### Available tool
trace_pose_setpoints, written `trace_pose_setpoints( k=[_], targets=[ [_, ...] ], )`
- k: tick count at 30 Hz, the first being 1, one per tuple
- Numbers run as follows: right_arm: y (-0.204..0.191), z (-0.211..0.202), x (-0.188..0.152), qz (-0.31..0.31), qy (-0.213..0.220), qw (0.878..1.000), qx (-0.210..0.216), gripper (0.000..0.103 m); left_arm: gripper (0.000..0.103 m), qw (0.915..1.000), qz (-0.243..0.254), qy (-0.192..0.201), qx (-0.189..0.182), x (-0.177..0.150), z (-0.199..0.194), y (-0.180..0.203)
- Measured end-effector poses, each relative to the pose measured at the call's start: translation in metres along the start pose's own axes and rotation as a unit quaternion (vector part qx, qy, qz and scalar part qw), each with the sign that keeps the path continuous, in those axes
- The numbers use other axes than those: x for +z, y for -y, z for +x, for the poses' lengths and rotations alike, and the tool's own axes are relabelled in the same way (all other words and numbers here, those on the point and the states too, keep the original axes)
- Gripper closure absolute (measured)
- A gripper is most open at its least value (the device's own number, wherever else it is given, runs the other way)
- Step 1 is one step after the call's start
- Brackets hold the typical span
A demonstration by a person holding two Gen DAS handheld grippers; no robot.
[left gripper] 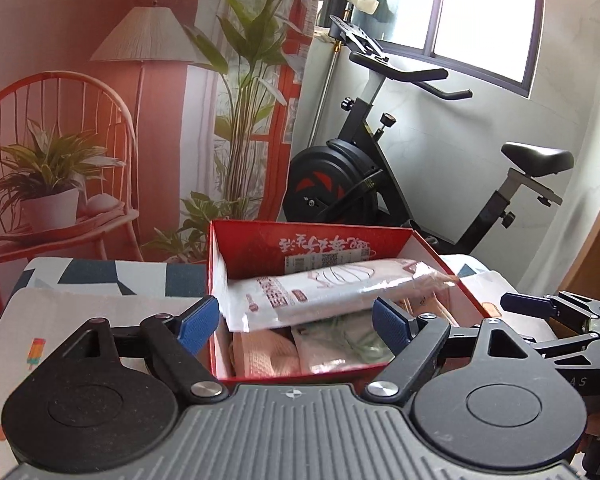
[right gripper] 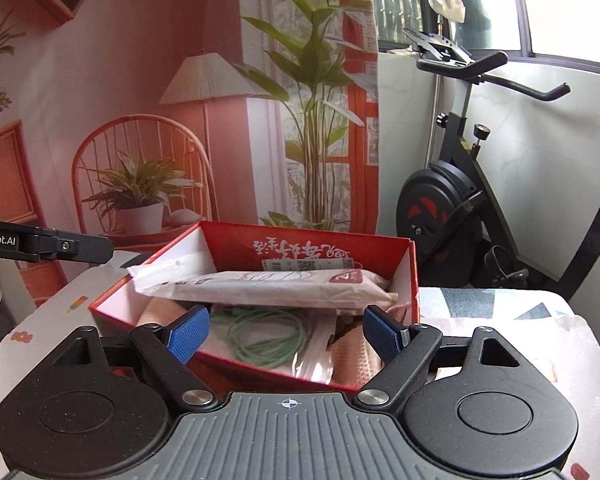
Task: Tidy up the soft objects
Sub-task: 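Open both grippers to release the mask package, then move both tools down to the black eye mask on the table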
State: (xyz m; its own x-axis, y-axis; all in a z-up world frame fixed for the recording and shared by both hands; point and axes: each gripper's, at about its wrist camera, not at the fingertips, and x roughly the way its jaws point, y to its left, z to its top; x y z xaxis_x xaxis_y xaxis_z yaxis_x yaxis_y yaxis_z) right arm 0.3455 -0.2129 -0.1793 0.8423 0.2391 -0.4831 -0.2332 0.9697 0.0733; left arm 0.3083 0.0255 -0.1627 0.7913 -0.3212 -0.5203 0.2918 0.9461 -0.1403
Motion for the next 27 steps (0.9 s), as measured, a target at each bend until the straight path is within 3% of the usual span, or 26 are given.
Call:
trace_pose_setpoints(
  k=[6,16,21,24,27],
  targets=[
    [-0.018,-0.03,-0.047,-0.008,-0.018,1.0,0.016,0.022,0.018,0.9992,-0.017,-0.035,0.01,-0.053,-0.028,-0.001],
    [-0.038,-0.034,-0.137,-0.033,-0.094,0.995,0.013,0.022,0.018,0.9876,-0.039,-0.15,0.024,-0.151,-0.039,-0.003],
    [-0.033,-0.027,-0.156,-0.017,-0.108,0.994,0.006,0.023,0.018,0.9785,-0.066,-0.195,0.011,-0.185,-0.045,0.003],
    [-0.033,-0.025,-0.16,-0.018,-0.111,0.994,0.006,0.023,0.018,0.9757,-0.06,-0.21,0.016,-0.197,-0.045,0.011],
    [-0.034,-0.023,-0.166,-0.019,-0.111,0.994,0.005,0.023,0.018,0.9781,-0.031,-0.204,0.027,-0.199,-0.046,0.019]
  ],
)
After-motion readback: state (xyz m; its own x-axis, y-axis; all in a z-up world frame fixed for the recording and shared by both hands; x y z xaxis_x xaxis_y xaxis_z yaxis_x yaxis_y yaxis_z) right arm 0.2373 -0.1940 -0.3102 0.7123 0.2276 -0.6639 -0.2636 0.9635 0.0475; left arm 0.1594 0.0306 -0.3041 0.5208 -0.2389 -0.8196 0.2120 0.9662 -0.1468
